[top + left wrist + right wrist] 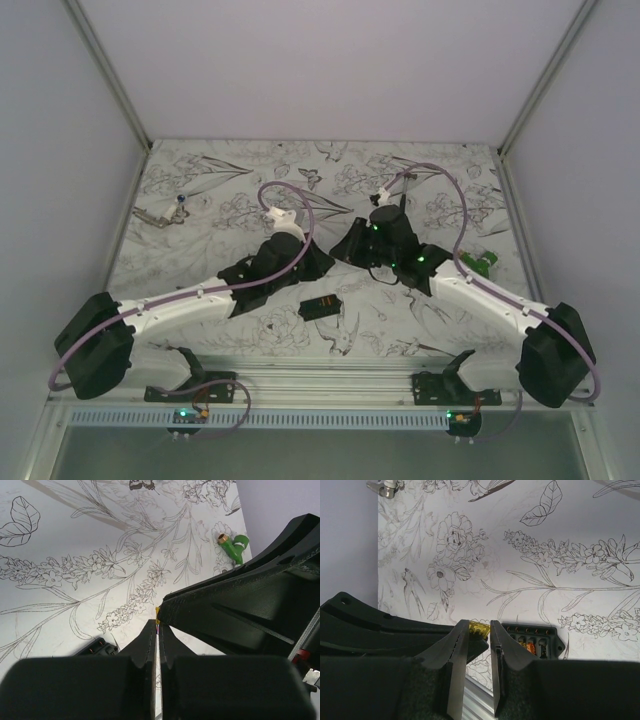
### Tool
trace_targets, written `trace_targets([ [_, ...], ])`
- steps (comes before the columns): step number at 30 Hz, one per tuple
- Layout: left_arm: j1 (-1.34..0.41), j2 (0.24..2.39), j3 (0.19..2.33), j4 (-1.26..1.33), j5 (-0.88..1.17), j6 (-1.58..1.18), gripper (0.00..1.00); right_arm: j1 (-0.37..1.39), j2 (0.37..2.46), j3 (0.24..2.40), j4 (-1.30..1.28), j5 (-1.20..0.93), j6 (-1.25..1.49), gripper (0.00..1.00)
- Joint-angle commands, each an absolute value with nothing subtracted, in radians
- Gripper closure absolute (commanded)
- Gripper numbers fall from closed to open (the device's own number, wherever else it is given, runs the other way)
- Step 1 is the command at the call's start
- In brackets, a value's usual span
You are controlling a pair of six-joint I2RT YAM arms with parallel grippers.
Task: Snap on the fuse box
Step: Pick up the fuse from the center of the board.
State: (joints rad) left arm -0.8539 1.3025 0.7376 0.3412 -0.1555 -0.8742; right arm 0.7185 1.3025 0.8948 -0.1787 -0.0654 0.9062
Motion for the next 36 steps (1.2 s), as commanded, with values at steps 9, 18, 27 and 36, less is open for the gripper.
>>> trace_targets([
  [9, -0.804, 1.129, 0.630, 0.402, 0.077, -0.628, 1.00, 0.695, 1.133, 0.838, -0.026, -0.220, 0.698, 0.59],
  [18, -0.763, 0.883, 0.597, 0.436, 0.278, -0.625, 1.00, 0.634, 1.030, 0.768, 0.256, -0.644, 0.557, 0.59],
  [27, -0.765, 0.803, 0.607, 0.472, 0.316, -0.691, 1.00, 0.634, 1.029, 0.732, 0.456, -0.798, 0.624, 0.61],
  [36, -0.778, 0.810, 0.615, 0.504, 0.337, -0.716, 1.00, 0.645, 1.044, 0.730, 0.500, -0.834, 0.653, 0.68],
])
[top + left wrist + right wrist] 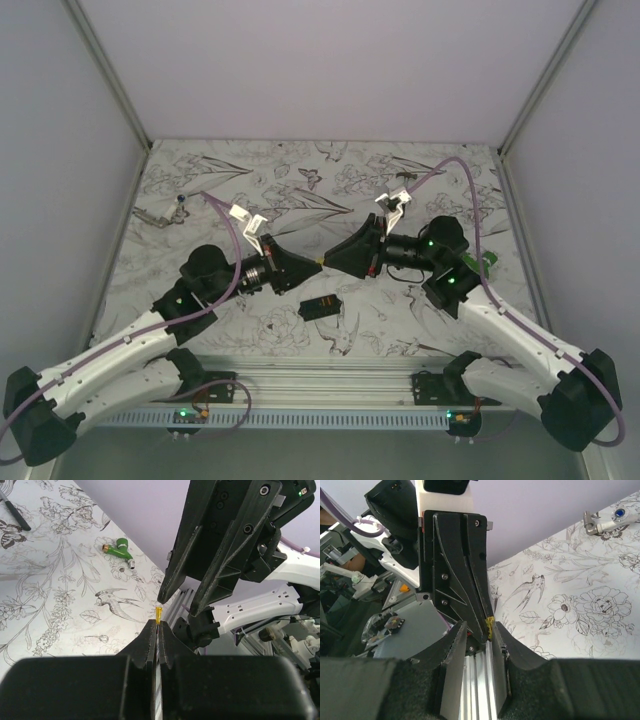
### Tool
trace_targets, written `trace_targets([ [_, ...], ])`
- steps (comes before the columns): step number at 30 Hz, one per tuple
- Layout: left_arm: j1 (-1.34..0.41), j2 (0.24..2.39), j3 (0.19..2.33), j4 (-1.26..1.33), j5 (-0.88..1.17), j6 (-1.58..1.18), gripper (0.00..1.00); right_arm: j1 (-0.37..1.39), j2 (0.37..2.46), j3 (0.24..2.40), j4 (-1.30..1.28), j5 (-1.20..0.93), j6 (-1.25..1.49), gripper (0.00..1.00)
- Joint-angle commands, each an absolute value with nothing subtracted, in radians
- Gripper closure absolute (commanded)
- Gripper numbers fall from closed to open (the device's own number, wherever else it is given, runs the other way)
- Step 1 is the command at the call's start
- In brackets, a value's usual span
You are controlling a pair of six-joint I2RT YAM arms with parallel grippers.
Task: Snap on the fuse box
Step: Pick up the fuse from the center of the board.
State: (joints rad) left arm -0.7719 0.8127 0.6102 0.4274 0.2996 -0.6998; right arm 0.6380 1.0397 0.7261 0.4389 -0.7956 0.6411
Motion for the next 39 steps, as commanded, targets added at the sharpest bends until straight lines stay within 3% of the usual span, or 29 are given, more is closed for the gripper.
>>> trace_targets([
  [1, -0.780, 0.810, 0.616, 0.509, 0.339, -0.717, 1.00, 0.646, 1.047, 0.731, 0.499, -0.833, 0.652, 0.69],
  [10, -0.794, 0.816, 0.627, 0.525, 0.354, -0.720, 1.00, 0.650, 1.073, 0.727, 0.527, -0.841, 0.663, 0.74],
  [24, -0.795, 0.835, 0.614, 0.529, 0.290, -0.723, 1.00, 0.671, 1.074, 0.697, 0.556, -0.905, 0.659, 0.93],
  [26, -0.795, 0.849, 0.609, 0.529, 0.282, -0.727, 0.94, 0.675, 1.071, 0.695, 0.529, -0.901, 0.639, 1.00],
  [29, -0.793, 0.862, 0.591, 0.530, 0.266, -0.730, 0.87, 0.674, 1.053, 0.694, 0.429, -0.847, 0.579, 1.00],
  [31, -0.785, 0.865, 0.558, 0.528, 0.251, -0.731, 0.77, 0.674, 1.034, 0.696, 0.337, -0.773, 0.513, 1.00],
  [39, -0.718, 0.854, 0.410, 0.371, 0.172, -0.796, 0.51, 0.716, 0.997, 0.659, 0.068, -0.305, 0.434, 1.00],
])
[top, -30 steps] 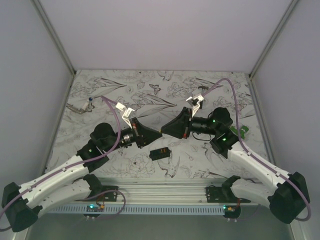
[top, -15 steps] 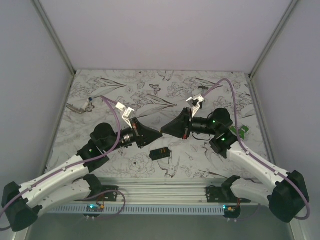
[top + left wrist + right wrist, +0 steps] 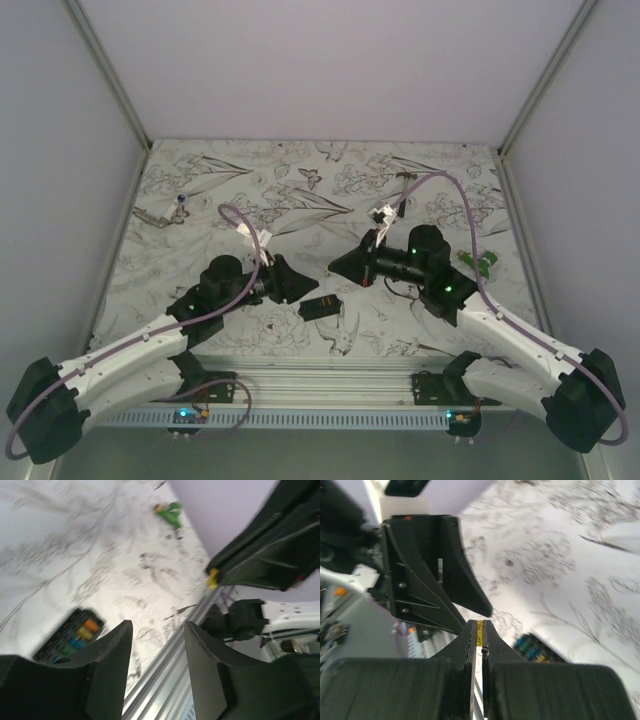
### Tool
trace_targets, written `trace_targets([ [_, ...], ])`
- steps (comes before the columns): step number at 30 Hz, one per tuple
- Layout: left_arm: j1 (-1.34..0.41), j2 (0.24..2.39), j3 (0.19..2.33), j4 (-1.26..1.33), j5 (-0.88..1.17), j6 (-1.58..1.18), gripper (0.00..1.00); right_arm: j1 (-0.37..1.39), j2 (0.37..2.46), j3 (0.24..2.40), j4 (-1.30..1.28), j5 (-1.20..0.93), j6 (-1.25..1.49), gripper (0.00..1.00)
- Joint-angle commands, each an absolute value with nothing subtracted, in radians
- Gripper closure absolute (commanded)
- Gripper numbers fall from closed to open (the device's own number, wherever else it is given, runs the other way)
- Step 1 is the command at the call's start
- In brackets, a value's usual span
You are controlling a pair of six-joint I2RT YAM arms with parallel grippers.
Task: Snap on the fuse box
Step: Pick up the fuse from the center of the board, then install the fuse at the fuse box base.
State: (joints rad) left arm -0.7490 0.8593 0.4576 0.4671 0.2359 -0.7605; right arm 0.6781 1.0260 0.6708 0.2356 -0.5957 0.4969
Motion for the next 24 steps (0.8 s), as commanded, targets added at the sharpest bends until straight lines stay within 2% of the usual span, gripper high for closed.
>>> trace_targets([
  [1, -0.708, 0.853, 0.401, 0.329, 0.166, -0.806, 0.49, 0.734, 0.995, 0.653, 0.037, -0.198, 0.432, 1.00],
  [5, -0.667, 0.869, 0.389, 0.197, 0.158, -0.832, 0.44, 0.804, 0.982, 0.607, 0.008, 0.022, 0.445, 1.00],
  [13, -0.623, 0.970, 0.391, 0.152, 0.201, -0.869, 0.34, 0.969, 1.082, 0.571, -0.015, 0.367, 0.481, 1.00],
  [19, -0.614, 1.094, 0.430, 0.150, 0.249, -0.897, 0.31, 1.088, 1.230, 0.611, -0.008, 0.561, 0.507, 1.00],
  [24, -0.611, 1.152, 0.452, 0.152, 0.268, -0.907, 0.31, 1.135, 1.333, 0.650, -0.014, 0.611, 0.536, 1.00],
])
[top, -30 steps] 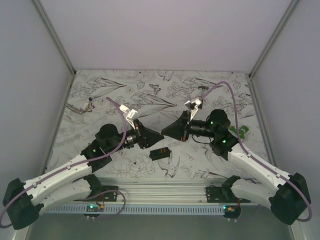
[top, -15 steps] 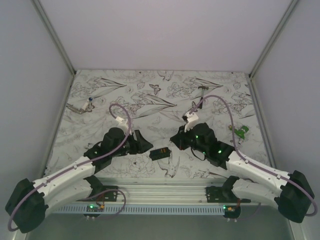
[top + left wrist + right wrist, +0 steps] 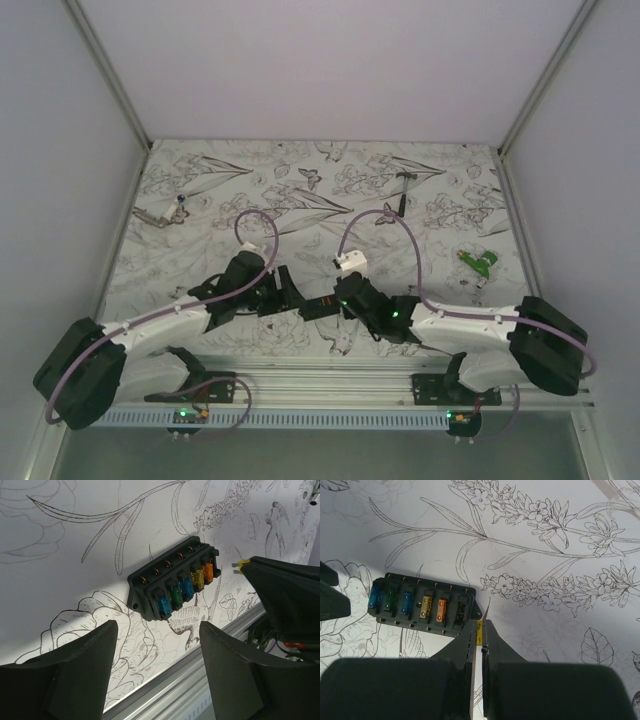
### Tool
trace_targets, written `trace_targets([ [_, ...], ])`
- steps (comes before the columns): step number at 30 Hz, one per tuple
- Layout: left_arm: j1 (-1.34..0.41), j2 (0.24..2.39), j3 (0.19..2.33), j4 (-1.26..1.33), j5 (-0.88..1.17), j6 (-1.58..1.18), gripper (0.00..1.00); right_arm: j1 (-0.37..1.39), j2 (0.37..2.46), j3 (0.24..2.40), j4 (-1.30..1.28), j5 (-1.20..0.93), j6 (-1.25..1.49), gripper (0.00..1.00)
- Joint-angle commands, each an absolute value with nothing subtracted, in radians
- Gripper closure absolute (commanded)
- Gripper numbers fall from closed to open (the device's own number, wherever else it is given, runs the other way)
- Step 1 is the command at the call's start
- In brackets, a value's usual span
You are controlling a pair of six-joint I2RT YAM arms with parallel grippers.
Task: Snap on the fuse box
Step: Install the fuse at the fuse box base.
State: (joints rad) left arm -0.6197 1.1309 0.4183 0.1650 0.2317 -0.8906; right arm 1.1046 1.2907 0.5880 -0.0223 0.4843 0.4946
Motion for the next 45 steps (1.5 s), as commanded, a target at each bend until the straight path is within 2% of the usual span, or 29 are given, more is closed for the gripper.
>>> trace_targets([
  [1, -0.611, 1.154, 0.454, 0.152, 0.268, -0.905, 0.31, 1.139, 1.342, 0.651, -0.004, 0.610, 0.540, 1.00],
  [28, -0.609, 1.261, 0.491, 0.165, 0.303, -0.959, 0.48, 1.162, 1.500, 0.744, -0.018, 0.630, 0.586, 1.00],
  [45, -0.610, 1.304, 0.483, 0.182, 0.311, -0.981, 0.51, 1.187, 1.542, 0.748, -0.048, 0.657, 0.611, 1.00],
])
